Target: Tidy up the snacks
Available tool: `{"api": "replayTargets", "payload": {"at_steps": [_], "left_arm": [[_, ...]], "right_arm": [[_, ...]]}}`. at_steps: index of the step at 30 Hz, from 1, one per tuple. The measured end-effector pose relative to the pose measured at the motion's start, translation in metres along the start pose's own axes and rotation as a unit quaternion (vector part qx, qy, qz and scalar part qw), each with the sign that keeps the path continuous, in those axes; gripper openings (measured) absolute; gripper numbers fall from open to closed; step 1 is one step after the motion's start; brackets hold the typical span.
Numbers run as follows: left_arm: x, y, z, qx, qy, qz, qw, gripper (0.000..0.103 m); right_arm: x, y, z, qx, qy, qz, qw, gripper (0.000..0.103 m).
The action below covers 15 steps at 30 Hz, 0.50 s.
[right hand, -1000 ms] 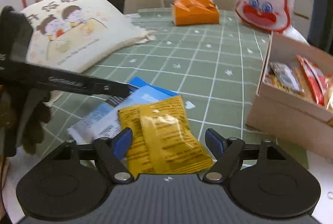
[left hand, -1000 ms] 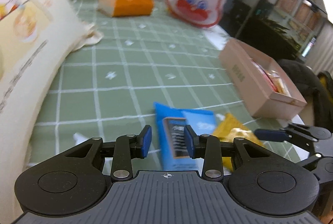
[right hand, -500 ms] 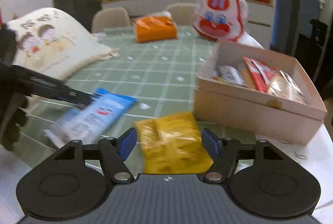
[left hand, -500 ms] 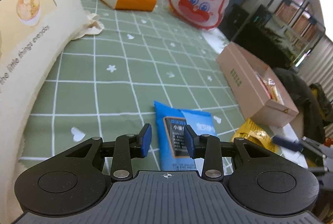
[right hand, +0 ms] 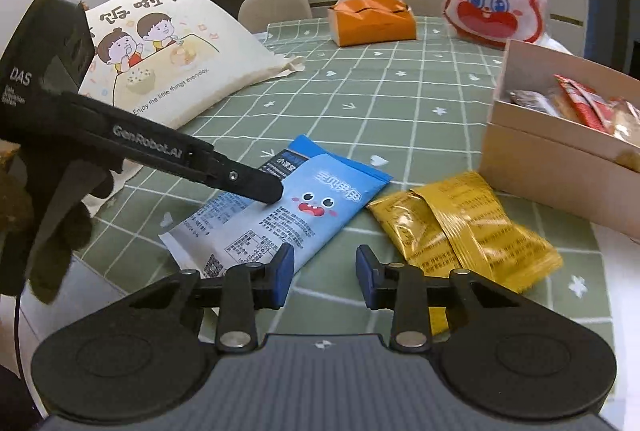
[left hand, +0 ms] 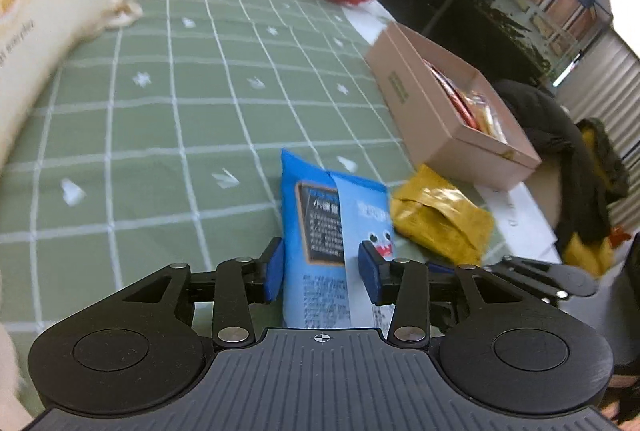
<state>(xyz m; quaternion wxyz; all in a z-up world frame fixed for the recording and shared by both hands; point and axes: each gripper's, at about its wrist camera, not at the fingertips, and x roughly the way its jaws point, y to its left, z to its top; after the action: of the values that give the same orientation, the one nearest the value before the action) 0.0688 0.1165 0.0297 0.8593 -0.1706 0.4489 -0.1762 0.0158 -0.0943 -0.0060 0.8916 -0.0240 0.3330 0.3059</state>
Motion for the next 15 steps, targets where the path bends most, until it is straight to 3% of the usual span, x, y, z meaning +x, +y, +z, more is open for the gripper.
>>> {"api": "replayTargets", "payload": {"at_steps": [2, 4, 8, 12, 15], "left_arm": [[0.002, -0.003, -0.003, -0.023, 0.017, -0.068, 0.9973, 0.025], [0.004, -0.014, -0.006, -0.02, 0.031, -0.099, 0.9944, 0.025], [0.008, -0.046, -0.009, 0.032, 0.019, -0.041, 0.9985, 0.024], [0.015, -0.055, -0.008, 0.047, -0.004, -0.031, 0.9984, 0.024], [0.024, -0.05, -0.01, 0.052, -0.001, -0.027, 0.9983, 0.023]], "right_arm": [[-0.006, -0.006, -0.005, 0.005, -0.003, -0.005, 1.0, 0.034], [-0.011, -0.014, -0.009, 0.01, -0.008, -0.005, 1.0, 0.034], [-0.018, -0.023, -0.014, 0.019, -0.012, -0.006, 1.0, 0.034], [-0.025, -0.025, -0.02, 0.019, -0.018, -0.005, 1.0, 0.034], [-0.03, -0.028, -0.023, 0.019, -0.023, -0.009, 1.0, 0.035]]}}
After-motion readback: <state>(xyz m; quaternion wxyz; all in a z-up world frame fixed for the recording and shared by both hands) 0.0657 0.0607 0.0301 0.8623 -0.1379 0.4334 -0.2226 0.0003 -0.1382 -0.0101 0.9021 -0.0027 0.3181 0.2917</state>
